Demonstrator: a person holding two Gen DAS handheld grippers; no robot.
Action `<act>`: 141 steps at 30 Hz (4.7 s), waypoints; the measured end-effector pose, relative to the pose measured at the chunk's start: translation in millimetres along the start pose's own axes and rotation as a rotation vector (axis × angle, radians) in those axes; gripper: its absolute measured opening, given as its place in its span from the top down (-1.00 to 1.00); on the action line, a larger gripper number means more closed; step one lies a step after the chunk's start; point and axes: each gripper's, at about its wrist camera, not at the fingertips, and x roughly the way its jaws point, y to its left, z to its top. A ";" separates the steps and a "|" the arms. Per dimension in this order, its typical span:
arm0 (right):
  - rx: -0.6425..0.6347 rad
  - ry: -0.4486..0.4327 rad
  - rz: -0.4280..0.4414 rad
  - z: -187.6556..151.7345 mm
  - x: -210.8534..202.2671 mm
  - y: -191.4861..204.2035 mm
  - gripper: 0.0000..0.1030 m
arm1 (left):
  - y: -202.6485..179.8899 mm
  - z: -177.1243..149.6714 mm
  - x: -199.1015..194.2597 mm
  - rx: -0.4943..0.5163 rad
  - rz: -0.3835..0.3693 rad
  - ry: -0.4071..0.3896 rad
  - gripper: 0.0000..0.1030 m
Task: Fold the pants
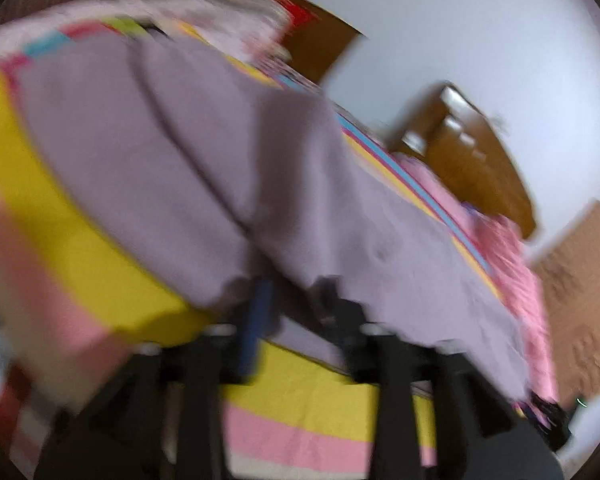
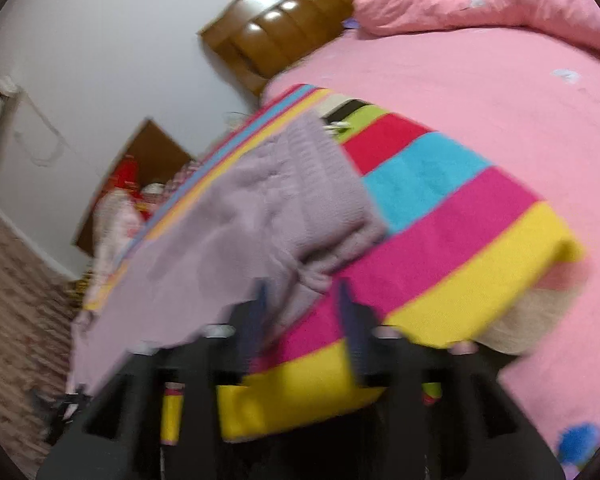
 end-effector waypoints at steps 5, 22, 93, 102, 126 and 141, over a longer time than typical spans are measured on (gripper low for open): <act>-0.185 -0.022 0.184 -7.6 -22.3 49.9 -0.01 | -44.4 5.0 -43.9 0.120 -0.163 -0.087 -0.47; -0.293 0.219 0.250 -59.0 26.2 71.9 0.11 | -165.5 -93.2 41.6 0.576 -0.224 0.216 -0.57; -0.788 0.122 0.177 -19.9 85.3 240.7 -0.84 | -116.1 -55.3 10.5 0.440 -0.304 0.000 -0.97; -1.200 0.334 0.751 -118.2 183.2 516.1 -0.60 | 100.7 42.4 -31.9 -0.174 0.056 -0.232 -0.97; -1.568 0.590 0.871 -281.0 319.4 747.6 0.76 | 229.7 138.5 14.7 -0.343 0.256 -0.221 0.91; -1.478 0.623 0.747 -237.1 314.3 717.1 -0.30 | 213.2 115.4 -30.5 -0.311 0.406 -0.340 -0.89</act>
